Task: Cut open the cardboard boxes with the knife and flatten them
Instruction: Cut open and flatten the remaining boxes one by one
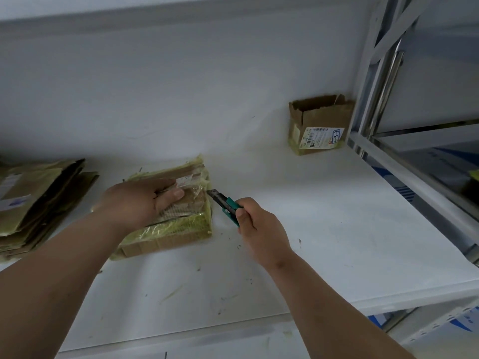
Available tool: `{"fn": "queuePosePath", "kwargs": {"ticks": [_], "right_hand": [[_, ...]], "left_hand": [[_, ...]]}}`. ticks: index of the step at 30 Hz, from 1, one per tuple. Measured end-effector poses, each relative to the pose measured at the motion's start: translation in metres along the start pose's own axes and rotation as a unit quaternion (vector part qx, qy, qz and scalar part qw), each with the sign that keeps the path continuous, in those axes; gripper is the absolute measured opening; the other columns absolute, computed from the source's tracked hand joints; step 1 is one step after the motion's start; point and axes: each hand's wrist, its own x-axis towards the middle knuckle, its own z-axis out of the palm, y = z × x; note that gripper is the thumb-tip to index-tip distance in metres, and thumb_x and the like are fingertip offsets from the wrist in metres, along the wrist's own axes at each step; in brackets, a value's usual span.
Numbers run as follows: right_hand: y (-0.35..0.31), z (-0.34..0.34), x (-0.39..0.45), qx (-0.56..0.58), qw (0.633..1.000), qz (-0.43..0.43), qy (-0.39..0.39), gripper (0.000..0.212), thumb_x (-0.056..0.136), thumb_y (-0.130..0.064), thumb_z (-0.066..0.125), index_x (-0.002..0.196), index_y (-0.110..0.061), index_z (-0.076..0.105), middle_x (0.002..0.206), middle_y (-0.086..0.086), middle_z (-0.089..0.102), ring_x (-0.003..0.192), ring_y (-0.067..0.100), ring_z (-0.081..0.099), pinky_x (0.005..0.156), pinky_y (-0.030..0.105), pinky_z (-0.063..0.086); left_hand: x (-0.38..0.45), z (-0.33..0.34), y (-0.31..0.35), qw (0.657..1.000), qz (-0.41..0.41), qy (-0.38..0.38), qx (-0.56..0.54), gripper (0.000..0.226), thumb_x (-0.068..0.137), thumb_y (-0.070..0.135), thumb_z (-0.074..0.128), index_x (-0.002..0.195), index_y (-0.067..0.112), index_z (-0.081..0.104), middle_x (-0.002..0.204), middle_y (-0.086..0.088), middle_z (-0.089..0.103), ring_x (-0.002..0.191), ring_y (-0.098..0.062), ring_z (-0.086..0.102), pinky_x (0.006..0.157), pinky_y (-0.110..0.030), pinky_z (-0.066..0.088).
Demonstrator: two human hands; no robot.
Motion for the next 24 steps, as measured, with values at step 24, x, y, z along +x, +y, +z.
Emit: {"fn": "queuePosePath", "kwargs": {"ticks": [24], "right_hand": [[0.006,0.008,-0.007,-0.087,0.996,-0.020,-0.003,0.026,0.100,-0.043,0.047,0.118,-0.028,0.059,0.075,-0.010,0.057,0.069,0.017,0.059,0.063,0.030,0.049]], "left_hand": [[0.021,-0.015,0.004,0.999,0.003,-0.029,-0.026,0.090,0.068,0.088,0.001,0.126,0.048,0.057,0.111,0.009,0.070,0.094,-0.014,0.059,0.076,-0.030,0.039]]}}
